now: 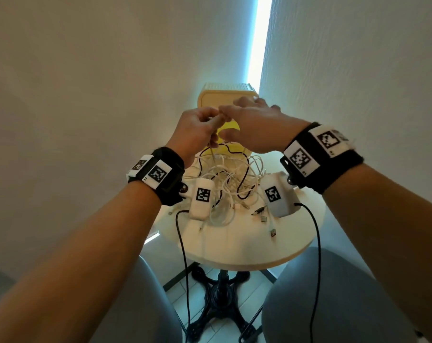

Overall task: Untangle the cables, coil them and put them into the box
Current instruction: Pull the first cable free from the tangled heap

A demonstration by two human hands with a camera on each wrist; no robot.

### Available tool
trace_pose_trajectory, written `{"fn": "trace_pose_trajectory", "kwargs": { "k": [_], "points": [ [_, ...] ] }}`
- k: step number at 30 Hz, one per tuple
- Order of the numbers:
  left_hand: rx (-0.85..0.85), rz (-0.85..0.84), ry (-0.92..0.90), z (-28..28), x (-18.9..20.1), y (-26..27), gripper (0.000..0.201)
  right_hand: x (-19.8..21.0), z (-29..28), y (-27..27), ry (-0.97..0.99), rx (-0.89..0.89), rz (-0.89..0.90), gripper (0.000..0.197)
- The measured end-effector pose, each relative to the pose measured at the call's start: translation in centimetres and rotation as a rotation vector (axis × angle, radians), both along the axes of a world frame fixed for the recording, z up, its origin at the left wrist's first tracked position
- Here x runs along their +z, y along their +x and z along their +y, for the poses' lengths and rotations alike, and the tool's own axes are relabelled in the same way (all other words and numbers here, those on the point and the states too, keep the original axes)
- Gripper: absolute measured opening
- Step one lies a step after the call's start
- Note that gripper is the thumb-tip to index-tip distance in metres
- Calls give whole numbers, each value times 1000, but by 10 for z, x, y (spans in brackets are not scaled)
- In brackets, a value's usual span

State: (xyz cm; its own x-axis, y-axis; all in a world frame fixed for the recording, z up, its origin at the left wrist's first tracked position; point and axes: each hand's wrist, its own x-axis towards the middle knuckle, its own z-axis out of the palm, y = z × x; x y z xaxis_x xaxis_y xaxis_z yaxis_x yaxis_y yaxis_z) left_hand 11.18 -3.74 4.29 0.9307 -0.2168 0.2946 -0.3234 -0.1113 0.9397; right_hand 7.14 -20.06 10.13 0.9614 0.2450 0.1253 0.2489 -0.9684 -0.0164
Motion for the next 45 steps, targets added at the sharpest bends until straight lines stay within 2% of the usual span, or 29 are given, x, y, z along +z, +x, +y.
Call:
{"fn": "trace_pose_trajectory", "kwargs": {
  "k": [2, 4, 8, 10, 13, 15, 17, 19, 21, 22, 23, 26, 29, 31, 32, 34, 37, 40, 42, 45],
  "points": [
    [-19, -24, 4, -1, 7, -1, 15, -9, -3, 8, 101, -7, -55, 34],
    [-56, -29, -26, 1, 9, -2, 18, -13, -7, 14, 191, 11, -180, 22],
    [-144, 18, -114, 4, -1, -1, 19, -12, -11, 22, 319, 5, -352, 26],
    [-194, 59, -61, 5, -15, 0, 27, -8, -14, 26, 428, -1, -457, 29],
    [-263, 84, 67, 10, -40, -2, 29, -1, -18, 25, 645, 42, -700, 36],
    [-217, 87, 71, 14, -49, 0, 29, 2, -22, 22, 749, 21, -780, 42],
    [-112, 57, 20, 17, -45, 5, 28, -1, -29, 23, 689, -40, -683, 44],
    [-17, -14, -20, 17, -29, 9, 26, -4, -36, 23, 453, -83, -382, 41],
    [53, -83, -32, 16, -9, 10, 25, -6, -37, 15, 124, -126, 20, 37],
    [81, -102, -21, 15, 0, 11, 25, -7, -36, 10, -14, -140, 145, 40],
    [103, -108, 5, 15, 7, 11, 26, -9, -35, 7, -90, -153, 173, 43],
    [125, -98, 160, 17, 6, 16, 28, -5, -29, 2, 5, -237, -67, 45],
    [145, -35, 297, 24, -8, 20, 28, 2, -18, -3, 91, -225, -274, 69],
    [167, 34, 398, 27, -15, 22, 27, 8, -12, -9, 215, -91, -316, 85],
    [170, 58, 446, 27, -17, 22, 26, 9, -9, -11, 281, -3, -321, 87],
    [139, 60, 482, 27, -14, 14, 26, 6, -3, -9, 295, 142, -275, 78],
    [-9, 19, 356, 23, -1, 1, 24, -10, 4, -1, 228, 195, -100, 43],
    [-46, 56, 254, 25, 9, -6, 18, -28, 0, 3, 286, 153, -48, 23],
    [-51, 126, 163, 33, 9, -6, 12, -33, -5, 3, 384, 149, -33, 19],
    [-81, 239, -45, 42, 6, -8, 18, -38, -13, -2, 598, 86, 32, 27]
  ]
}}
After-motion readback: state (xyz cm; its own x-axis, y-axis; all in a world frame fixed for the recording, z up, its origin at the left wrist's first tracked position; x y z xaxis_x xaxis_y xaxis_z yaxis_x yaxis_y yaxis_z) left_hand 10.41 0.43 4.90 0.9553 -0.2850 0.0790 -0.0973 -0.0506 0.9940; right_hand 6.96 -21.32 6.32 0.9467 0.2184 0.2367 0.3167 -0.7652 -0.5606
